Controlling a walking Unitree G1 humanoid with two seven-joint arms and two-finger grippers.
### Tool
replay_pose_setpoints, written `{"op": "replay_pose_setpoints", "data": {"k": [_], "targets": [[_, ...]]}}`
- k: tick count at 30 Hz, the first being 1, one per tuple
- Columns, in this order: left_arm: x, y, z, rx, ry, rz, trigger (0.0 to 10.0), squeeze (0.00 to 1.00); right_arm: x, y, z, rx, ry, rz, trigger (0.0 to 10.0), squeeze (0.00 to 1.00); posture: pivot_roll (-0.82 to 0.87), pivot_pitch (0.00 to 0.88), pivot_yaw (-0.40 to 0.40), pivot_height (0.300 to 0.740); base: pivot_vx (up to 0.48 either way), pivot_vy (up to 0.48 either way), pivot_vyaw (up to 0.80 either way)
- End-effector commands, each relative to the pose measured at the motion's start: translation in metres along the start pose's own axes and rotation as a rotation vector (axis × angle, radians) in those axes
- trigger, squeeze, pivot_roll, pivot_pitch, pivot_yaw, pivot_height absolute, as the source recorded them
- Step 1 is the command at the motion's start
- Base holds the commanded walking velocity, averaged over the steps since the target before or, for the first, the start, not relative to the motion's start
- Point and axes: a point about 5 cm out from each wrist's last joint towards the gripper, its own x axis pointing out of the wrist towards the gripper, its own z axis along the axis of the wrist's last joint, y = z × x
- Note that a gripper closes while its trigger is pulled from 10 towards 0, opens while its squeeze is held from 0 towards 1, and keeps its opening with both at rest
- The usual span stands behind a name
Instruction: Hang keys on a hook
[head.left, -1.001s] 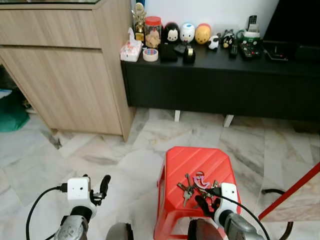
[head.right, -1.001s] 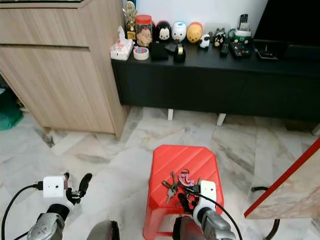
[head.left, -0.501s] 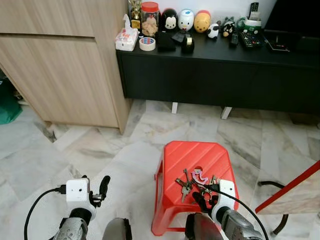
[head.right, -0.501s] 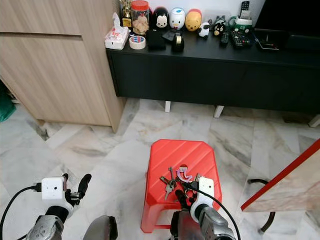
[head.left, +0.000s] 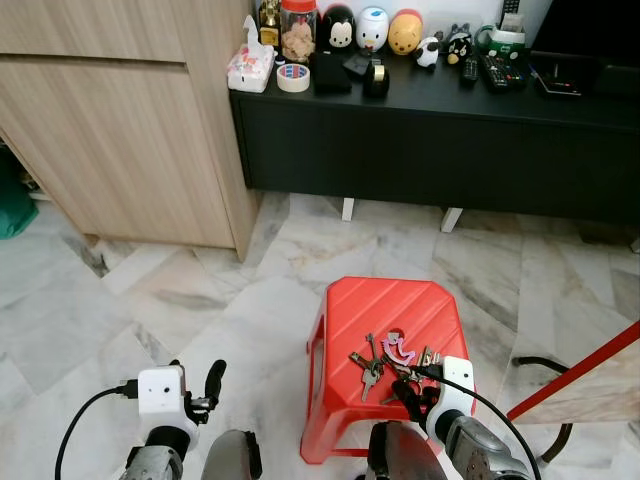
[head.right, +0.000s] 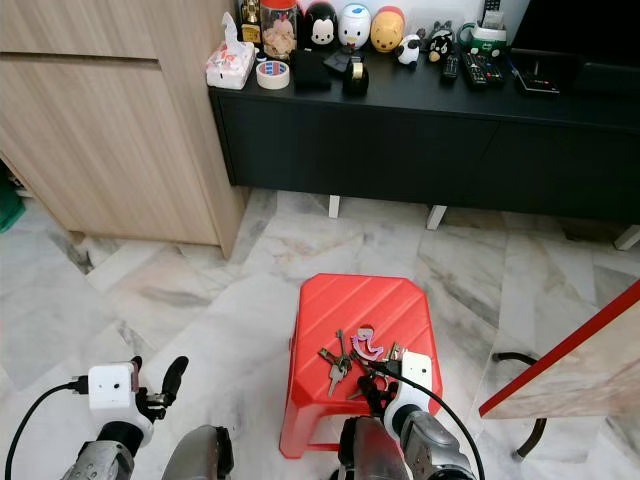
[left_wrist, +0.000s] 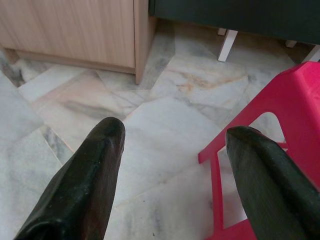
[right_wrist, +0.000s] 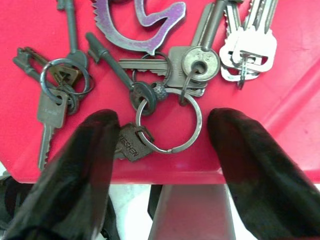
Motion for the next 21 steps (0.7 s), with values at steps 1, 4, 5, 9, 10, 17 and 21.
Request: {"op": "replay_pose_setpoints", "data": {"k": [1, 4, 5, 9, 10, 17, 21], "targets": [[-0.004, -0.002, -0.005, 0.013, 0.032, -0.001, 10.0, 0.00, -0.005, -0.013, -0.007, 0.013, 0.035, -0.042, 0.0, 0.00, 0.05, 0.165, -0.095, 0.625, 0.000, 0.000, 0.00], [-0.004, -0.005, -0.007, 0.004, 0.035, 0.002, 10.0, 0.00, -0.005, -0.015, -0.005, 0.007, 0.035, -0.045, 0.0, 0.00, 0.05, 0.163, -0.105, 0.625, 0.000, 0.000, 0.00], [-0.004, -0.005, -0.007, 0.002, 0.035, 0.004, 10.0, 0.00, -0.005, -0.016, -0.005, 0.008, 0.034, -0.046, 0.0, 0.00, 0.05, 0.163, -0.105, 0.625, 0.000, 0.000, 0.00], [-0.005, -0.004, -0.008, -0.001, 0.036, 0.014, 10.0, 0.00, -0.004, -0.013, -0.001, 0.001, 0.013, -0.016, 0.0, 0.00, 0.05, 0.161, -0.115, 0.625, 0.000, 0.000, 0.00], [-0.005, -0.003, -0.008, -0.002, 0.036, 0.017, 10.0, 0.00, -0.004, -0.011, 0.000, 0.004, 0.004, -0.002, 0.0, 0.00, 0.05, 0.161, -0.115, 0.625, 0.000, 0.000, 0.00], [-0.002, -0.001, -0.009, 0.002, 0.041, 0.029, 10.0, 0.00, -0.002, -0.006, 0.011, 0.005, -0.051, 0.035, 0.0, 0.00, 0.05, 0.146, -0.116, 0.625, 0.000, 0.000, 0.00], [0.003, 0.001, -0.009, 0.008, 0.040, 0.034, 10.0, 0.00, -0.002, -0.002, 0.020, 0.000, -0.094, 0.072, 0.0, 0.00, 0.05, 0.125, -0.111, 0.625, 0.000, 0.000, 0.00]]}}
